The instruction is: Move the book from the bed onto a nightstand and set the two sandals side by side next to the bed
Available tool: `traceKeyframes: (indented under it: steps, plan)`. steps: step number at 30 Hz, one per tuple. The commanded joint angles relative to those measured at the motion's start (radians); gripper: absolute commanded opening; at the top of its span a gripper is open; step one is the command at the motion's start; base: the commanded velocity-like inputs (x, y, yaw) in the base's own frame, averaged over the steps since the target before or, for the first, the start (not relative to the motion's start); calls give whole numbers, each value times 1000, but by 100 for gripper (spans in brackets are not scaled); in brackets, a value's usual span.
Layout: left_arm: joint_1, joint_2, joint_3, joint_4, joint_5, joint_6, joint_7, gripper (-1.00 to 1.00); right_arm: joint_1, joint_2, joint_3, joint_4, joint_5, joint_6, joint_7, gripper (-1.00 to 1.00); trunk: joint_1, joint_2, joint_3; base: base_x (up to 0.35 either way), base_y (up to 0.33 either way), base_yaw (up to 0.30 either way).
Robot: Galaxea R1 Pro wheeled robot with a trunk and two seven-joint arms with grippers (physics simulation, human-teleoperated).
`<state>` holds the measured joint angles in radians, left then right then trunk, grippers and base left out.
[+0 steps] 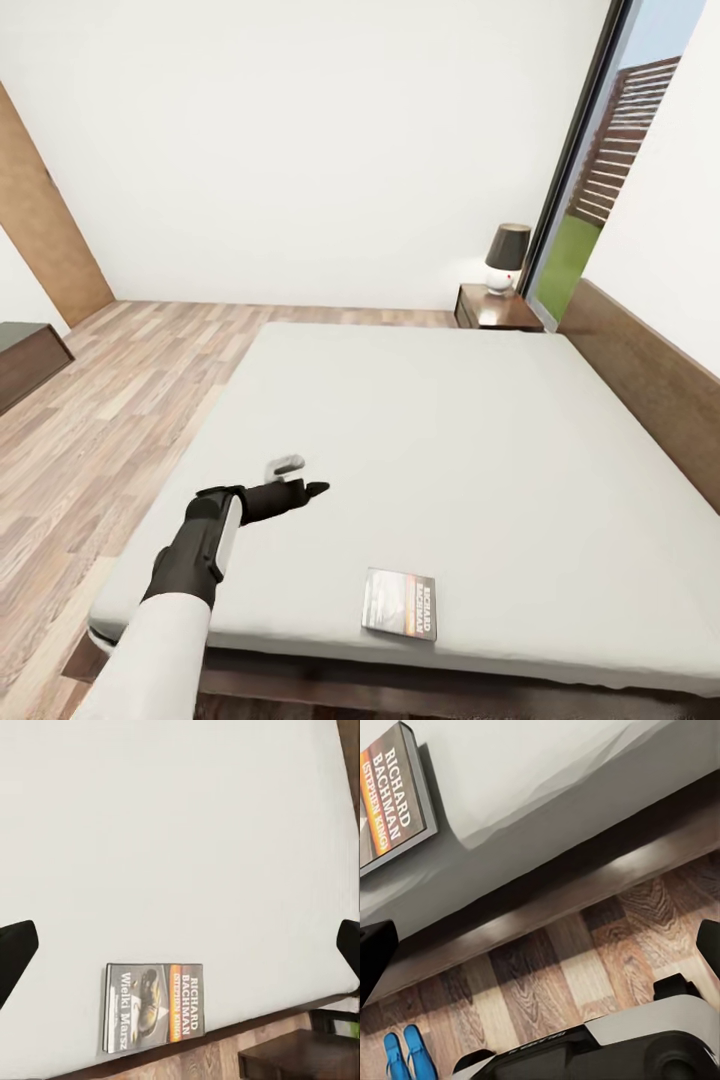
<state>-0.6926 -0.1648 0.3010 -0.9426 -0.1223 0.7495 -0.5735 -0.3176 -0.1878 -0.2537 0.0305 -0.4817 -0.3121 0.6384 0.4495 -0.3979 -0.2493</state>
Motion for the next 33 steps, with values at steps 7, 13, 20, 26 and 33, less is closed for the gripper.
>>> traceKeyframes:
  steps: [7,13,20,26,33]
  plan:
    - [-84,-7,-1,2,75,94,51,100,-1,0,-8,3,3,-4,6,100,1,-2,-13,0,0,0]
    - [-96,-10,-4,91,107,102,138,100,-1,1,-8,3,3,-4,6,100,1,-2,-23,0,0,0]
    - [-99,-10,-27,205,113,79,175,100,-1,1,-7,3,3,-1,6,100,1,-2,-34,0,0,0]
    - [-99,-10,-119,220,115,75,177,100,-1,-1,-7,3,3,-1,6,100,1,-2,-44,0,0,0]
    - [-99,-10,-161,219,116,68,174,100,-1,-2,-7,3,4,0,6,100,1,-2,-55,0,0,0]
